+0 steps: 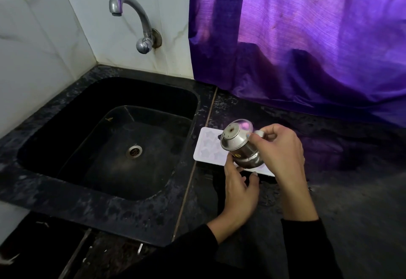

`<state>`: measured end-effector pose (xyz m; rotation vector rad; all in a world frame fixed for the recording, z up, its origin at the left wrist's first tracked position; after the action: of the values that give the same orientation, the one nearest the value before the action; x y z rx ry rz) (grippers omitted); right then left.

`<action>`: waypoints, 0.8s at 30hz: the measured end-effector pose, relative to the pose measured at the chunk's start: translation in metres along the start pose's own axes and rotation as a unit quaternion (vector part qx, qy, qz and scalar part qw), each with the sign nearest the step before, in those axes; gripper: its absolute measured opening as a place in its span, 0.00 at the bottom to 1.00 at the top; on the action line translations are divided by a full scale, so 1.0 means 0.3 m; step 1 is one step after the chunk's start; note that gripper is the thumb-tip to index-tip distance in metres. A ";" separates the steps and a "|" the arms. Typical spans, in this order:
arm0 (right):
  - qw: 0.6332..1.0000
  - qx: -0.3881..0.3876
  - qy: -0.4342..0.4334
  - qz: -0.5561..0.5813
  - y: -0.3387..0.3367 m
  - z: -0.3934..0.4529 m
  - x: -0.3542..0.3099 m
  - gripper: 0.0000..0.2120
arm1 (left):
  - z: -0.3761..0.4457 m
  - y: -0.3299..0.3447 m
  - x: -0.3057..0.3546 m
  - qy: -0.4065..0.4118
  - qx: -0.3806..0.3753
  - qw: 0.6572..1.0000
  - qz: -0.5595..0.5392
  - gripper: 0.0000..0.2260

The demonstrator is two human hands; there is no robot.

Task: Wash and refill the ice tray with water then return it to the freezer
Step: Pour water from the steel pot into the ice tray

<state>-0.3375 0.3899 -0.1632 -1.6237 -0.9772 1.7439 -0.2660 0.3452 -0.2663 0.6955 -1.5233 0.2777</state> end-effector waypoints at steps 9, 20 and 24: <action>0.937 -0.051 0.118 0.325 0.033 0.070 0.107 0.08 | 0.102 -0.049 0.058 0.047 0.028 0.998 0.032 0.19; 0.873 -0.072 0.190 0.443 0.100 0.190 0.164 0.09 | 0.289 -0.004 0.118 0.034 0.003 0.999 0.020 0.21; 0.870 -0.076 0.188 0.449 0.114 0.302 0.157 0.07 | 0.380 0.029 0.135 0.032 -0.002 0.999 0.034 0.22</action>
<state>-0.4298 0.3956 -0.2183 -2.6648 -0.1334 1.7574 -0.3613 0.2767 -0.2360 0.6270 -1.4870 0.3449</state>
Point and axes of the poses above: each hand's wrist, its own z-axis towards the middle knuckle, its own y-axis out of the palm, x = y × z, the point moved 2 cm from there along z, towards the middle knuckle, and after that the axes turned 15 degrees about -z, right-handed, at the moved point
